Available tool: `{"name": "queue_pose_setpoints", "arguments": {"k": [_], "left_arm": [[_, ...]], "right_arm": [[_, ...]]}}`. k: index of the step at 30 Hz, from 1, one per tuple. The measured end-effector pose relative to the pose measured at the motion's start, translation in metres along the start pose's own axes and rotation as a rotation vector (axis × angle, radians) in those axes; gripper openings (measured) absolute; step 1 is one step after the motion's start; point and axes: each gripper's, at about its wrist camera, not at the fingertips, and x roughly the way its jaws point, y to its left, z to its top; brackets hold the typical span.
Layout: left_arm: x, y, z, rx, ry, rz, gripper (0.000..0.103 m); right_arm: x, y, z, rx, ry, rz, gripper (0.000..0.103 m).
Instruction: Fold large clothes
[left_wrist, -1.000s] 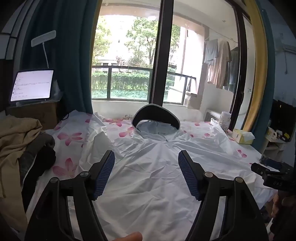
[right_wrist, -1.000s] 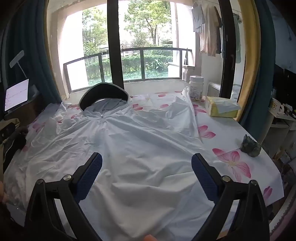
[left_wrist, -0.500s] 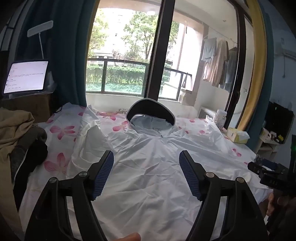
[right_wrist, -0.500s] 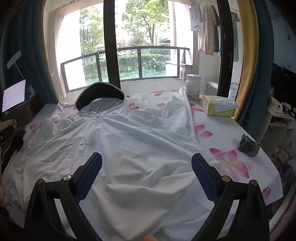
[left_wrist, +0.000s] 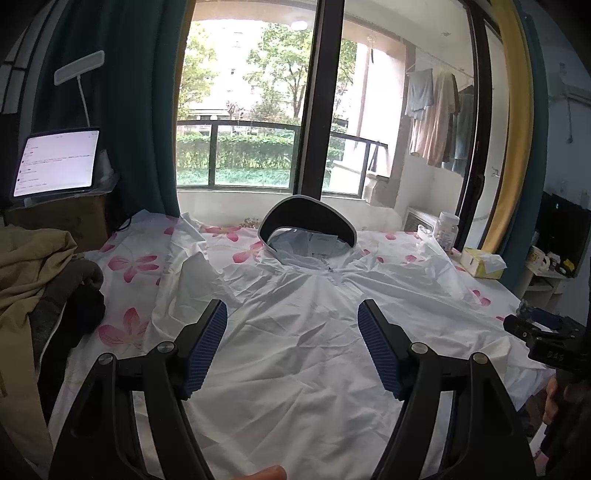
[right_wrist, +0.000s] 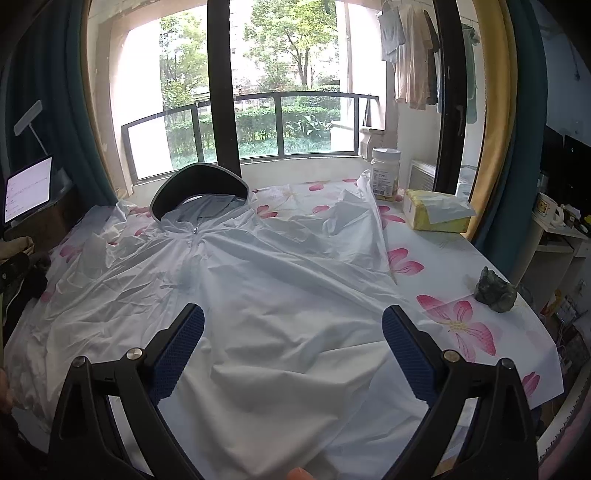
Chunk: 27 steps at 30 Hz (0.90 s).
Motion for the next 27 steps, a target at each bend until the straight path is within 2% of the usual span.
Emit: {"name": "queue_pose_setpoints", "arguments": {"k": [13,27], "left_arm": [[-0.0037,0.0057,0.0016,-0.032,-0.014,-0.019,0.076],[-0.0066,0.0052,0.0008,-0.017,-0.02,-0.02,0.076]], "right_arm": [[-0.0019,0.0021,0.0024,-0.002,-0.005,0.013,0.096],[-0.0033,0.0062,0.0047,-0.01,-0.011,0.014,0.096]]}}
